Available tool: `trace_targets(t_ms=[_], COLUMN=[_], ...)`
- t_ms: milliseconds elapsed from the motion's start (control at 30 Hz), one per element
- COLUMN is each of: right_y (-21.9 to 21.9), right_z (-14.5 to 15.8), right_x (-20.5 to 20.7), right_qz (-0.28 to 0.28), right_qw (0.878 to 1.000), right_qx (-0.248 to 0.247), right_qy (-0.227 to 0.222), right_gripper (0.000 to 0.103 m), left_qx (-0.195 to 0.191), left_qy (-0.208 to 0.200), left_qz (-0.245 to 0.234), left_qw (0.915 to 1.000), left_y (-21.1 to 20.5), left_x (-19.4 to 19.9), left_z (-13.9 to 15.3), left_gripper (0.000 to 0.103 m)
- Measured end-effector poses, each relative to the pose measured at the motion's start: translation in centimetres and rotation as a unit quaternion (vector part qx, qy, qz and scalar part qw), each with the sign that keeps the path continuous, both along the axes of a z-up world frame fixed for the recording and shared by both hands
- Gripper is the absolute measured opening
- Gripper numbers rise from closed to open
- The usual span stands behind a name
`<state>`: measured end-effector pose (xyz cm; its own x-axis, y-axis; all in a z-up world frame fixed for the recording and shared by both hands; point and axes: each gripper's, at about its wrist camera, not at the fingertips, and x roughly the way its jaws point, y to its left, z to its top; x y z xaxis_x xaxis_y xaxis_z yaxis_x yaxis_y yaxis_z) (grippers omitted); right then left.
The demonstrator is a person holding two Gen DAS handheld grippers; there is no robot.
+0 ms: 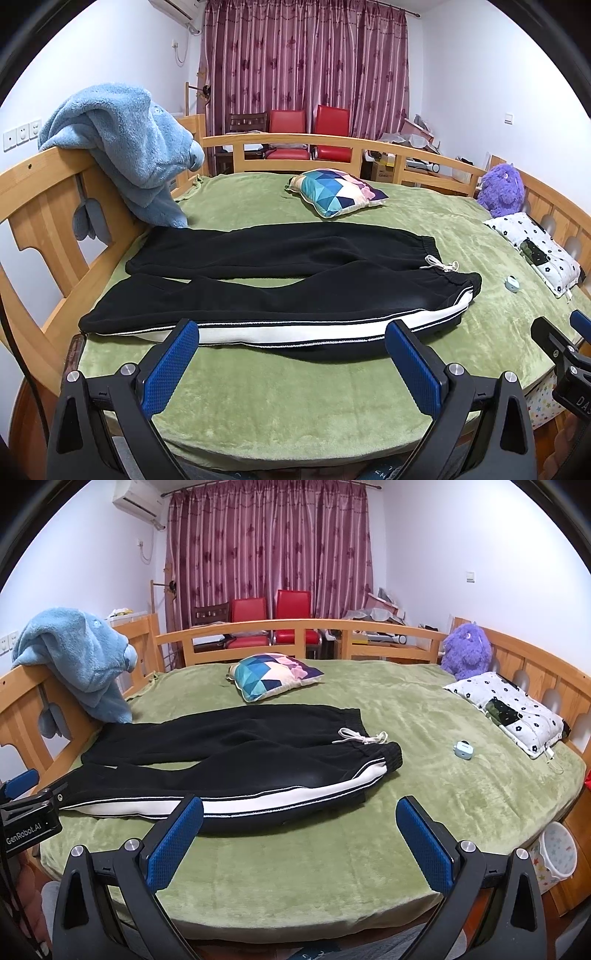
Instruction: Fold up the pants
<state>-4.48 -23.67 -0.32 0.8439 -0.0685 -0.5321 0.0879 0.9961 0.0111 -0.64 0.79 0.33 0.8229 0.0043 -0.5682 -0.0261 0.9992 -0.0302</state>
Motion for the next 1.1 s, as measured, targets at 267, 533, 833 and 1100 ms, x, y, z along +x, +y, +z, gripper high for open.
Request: trace_targets(t_ms=[267, 533, 833, 1100], right_y=[0.17, 0.32, 0.60, 0.79], right_z=[0.09, 0.07, 0.02, -0.34], right_x=[-0.05, -0.22, -0.18, -0.38], right_qz=[0.000, 0.003, 0.002, 0.002], right_qw=[1.000, 1.000, 1.000, 1.000], right_qx=[-0.001, 0.000, 0.002, 0.002], right_qy=[-0.002, -0.004, -0.002, -0.003], right_gripper=[0.102, 0.102, 0.102, 0.102], left_qx=[-0.001, -0.001, 0.000, -0.002], left_qy=[-0.001, -0.002, -0.002, -0.001], left_qz=[-0.001, -0.003, -0.004, -0.005], left_qw=[1.0000, 1.0000, 1.0000, 1.0000], left_y=[-0.15, -0.23, -0.26, -0.37], left_x=[-0.35, -0.69, -0.70, -0.74], left_z=[0.21, 0.37, 0.35, 0.42], left_gripper=[0.102, 0.102, 0.102, 0.102])
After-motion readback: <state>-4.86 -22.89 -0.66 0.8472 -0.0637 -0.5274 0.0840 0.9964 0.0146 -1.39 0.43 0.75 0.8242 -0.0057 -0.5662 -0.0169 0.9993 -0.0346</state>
